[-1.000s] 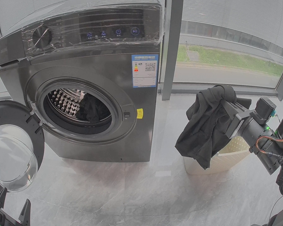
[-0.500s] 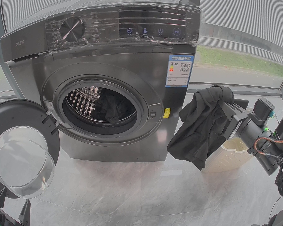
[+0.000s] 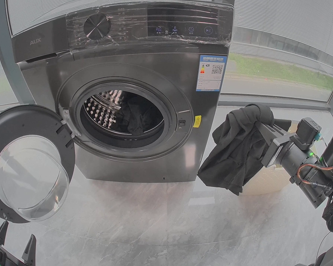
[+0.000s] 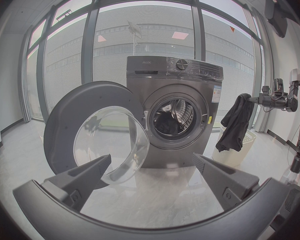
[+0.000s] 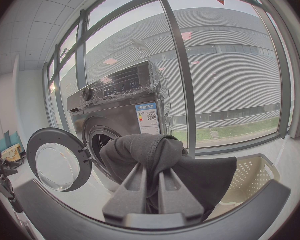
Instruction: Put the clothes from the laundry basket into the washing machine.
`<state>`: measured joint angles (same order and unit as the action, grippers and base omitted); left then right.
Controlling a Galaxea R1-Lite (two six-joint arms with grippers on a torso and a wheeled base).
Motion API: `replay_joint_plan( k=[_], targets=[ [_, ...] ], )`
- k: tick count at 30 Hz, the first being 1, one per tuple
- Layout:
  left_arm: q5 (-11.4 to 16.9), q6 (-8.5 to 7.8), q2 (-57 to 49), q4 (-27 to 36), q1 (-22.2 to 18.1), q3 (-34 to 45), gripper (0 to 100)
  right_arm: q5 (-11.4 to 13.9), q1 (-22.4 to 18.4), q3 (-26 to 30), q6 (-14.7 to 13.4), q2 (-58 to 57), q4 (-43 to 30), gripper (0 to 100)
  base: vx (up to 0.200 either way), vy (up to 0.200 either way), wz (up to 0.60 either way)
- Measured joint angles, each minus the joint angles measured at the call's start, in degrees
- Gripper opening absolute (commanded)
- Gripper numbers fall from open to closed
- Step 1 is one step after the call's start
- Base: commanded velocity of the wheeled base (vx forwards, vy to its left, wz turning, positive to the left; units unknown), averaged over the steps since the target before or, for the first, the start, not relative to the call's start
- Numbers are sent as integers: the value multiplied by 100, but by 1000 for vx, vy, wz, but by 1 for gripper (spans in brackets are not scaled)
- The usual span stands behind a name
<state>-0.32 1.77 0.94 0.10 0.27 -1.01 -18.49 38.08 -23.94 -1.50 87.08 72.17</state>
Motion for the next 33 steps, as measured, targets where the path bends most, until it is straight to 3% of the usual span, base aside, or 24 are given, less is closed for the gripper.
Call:
replay_joint_plan(
  k=[3, 30, 33],
  targets=[
    [0, 0, 0, -2, 0, 0, 100, -4, -7, 5, 0, 2, -2, 0, 0, 0, 0],
    [0, 6, 2, -2, 0, 0, 100, 5, -5, 16, -9, 40, -2, 0, 0, 200, 0],
    [-1, 6, 2, 1, 0, 0, 100, 10, -5, 30, -6, 46, -5, 0, 0, 0, 0]
  ],
)
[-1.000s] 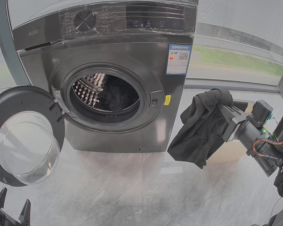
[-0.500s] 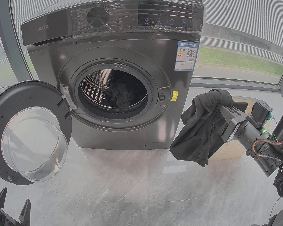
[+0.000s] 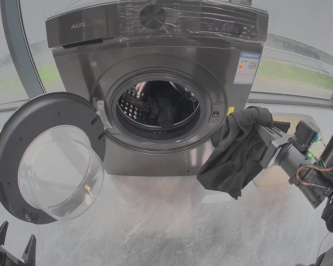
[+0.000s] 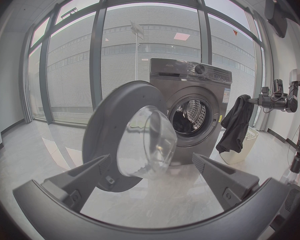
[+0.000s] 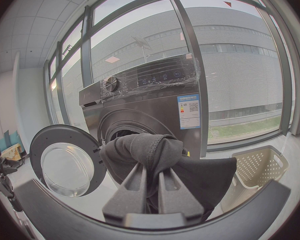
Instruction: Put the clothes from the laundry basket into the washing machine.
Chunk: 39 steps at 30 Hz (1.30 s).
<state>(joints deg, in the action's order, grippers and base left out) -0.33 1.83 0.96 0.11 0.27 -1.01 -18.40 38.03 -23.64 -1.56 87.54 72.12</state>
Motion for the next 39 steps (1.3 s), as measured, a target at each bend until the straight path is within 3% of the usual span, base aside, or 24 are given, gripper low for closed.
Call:
replay_joint_plan(
  k=[21, 27, 39],
  targets=[
    [0, -6, 0, -4, 0, 0, 100, 145, 16, 104, -65, 74, 2, 0, 0, 0, 0],
    [1, -16, 0, -1, 0, 0, 100, 145, 20, 107, -65, 99, 2, 0, 200, 0, 0],
    [0, -49, 0, -1, 0, 0, 100, 145, 22, 160, -65, 110, -11, 0, 0, 0, 0]
  ],
)
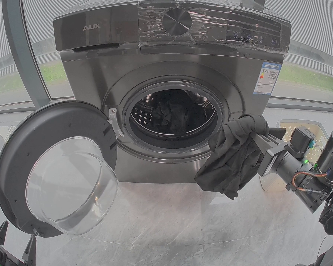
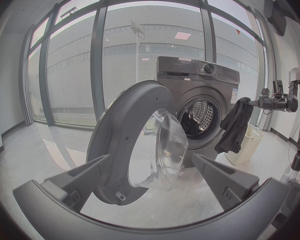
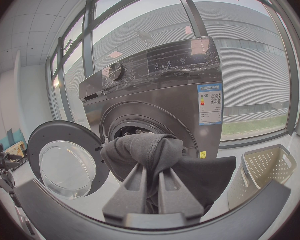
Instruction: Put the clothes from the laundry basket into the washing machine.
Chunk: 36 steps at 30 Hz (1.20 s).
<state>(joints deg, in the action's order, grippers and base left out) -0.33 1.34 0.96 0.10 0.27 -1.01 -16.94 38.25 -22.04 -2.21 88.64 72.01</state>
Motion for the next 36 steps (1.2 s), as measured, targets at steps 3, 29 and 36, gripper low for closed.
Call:
replay_joint_plan(
  k=[3, 29, 36],
  targets=[
    [-7, -110, 0, -5, -2, 0, 100, -2, 50, 44, 0, 2, -6, 0, 0, 0, 0],
    [1339, -330, 997, -611, -93, -922, 100, 189, 736, -1139, -105, 1145, 416, 0, 0, 0, 0],
    [1926, -350, 2721, -1944, 100, -1034, 100, 324, 852, -1654, -110, 1481, 479, 0, 0, 0, 0]
  ],
)
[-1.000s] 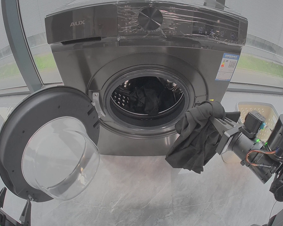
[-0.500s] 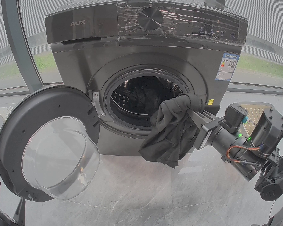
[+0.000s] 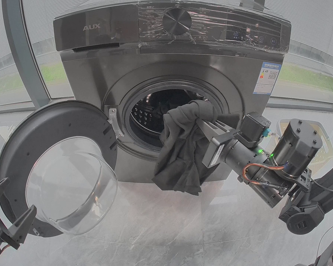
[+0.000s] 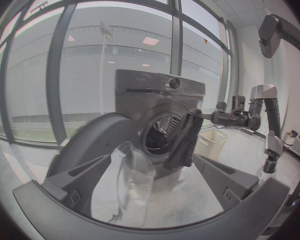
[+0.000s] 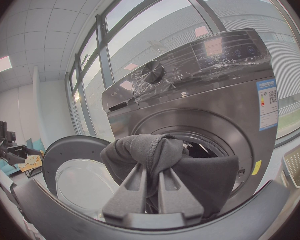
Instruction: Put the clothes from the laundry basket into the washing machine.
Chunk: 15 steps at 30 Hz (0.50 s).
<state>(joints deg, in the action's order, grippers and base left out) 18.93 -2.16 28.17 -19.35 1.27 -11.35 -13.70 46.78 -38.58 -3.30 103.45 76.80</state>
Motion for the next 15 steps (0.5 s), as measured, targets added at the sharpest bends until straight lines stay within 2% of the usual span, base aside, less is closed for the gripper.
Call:
replay_joint_plan(
  k=[8, 15],
  targets=[
    [224, -9, 1950, -1295, 1076, 0, 100, 43, -9, -669, -2, 435, 35, 0, 0, 0, 0],
    [241, -16, 3360, -2174, 1821, -26, 100, -33, -74, -866, -6, 653, 41, 0, 0, 0, 0]
  ],
)
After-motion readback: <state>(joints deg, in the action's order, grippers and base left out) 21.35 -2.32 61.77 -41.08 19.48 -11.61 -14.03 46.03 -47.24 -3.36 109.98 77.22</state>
